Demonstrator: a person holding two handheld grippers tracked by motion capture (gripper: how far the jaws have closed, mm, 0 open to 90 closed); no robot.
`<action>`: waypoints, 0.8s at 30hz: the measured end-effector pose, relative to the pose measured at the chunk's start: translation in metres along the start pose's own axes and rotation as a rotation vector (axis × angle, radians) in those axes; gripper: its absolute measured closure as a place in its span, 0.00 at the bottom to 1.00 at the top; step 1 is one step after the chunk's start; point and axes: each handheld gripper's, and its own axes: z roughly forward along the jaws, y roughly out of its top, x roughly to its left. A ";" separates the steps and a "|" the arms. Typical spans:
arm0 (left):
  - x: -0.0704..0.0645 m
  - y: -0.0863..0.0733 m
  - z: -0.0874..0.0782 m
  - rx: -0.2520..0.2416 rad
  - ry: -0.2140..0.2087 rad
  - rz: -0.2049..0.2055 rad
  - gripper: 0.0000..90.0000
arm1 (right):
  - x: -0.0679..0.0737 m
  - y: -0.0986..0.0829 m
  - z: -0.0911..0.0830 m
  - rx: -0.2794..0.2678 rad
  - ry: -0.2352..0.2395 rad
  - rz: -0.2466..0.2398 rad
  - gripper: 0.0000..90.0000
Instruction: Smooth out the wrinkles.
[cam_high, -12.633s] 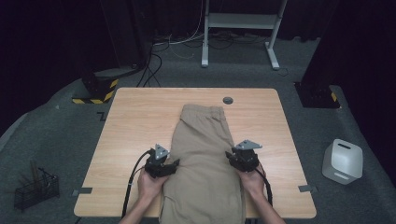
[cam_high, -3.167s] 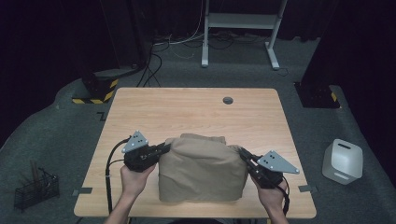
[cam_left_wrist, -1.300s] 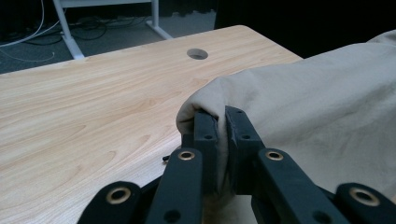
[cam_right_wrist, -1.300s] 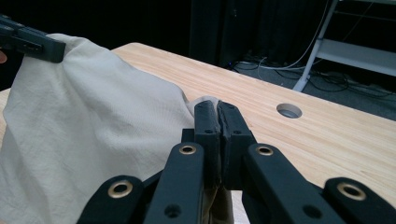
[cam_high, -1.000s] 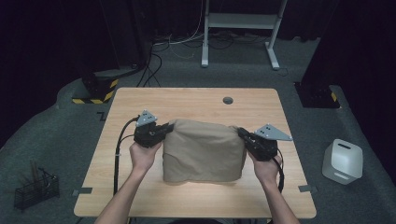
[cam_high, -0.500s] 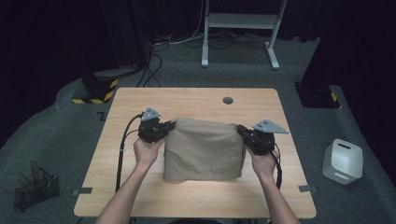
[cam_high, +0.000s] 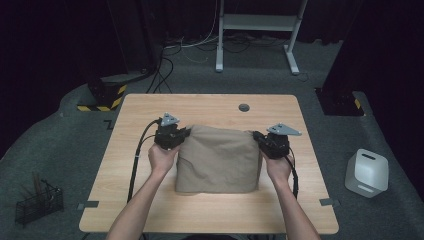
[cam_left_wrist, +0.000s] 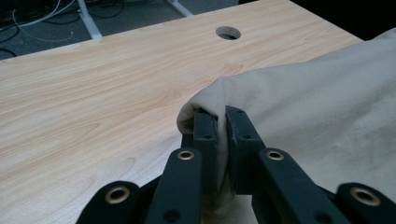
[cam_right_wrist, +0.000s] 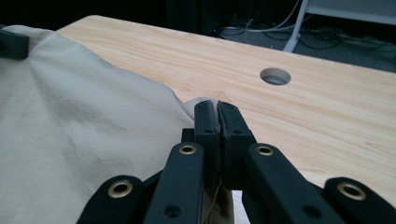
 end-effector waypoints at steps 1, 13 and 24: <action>0.000 0.000 0.002 0.003 0.005 0.002 0.93 | -0.001 -0.001 0.003 0.003 -0.001 0.001 0.97; 0.002 -0.003 0.020 0.040 0.032 0.015 0.93 | -0.007 -0.007 0.022 0.038 -0.042 -0.014 0.97; 0.007 -0.011 0.041 0.088 0.039 -0.004 0.93 | -0.010 -0.020 0.041 0.084 -0.079 -0.015 0.97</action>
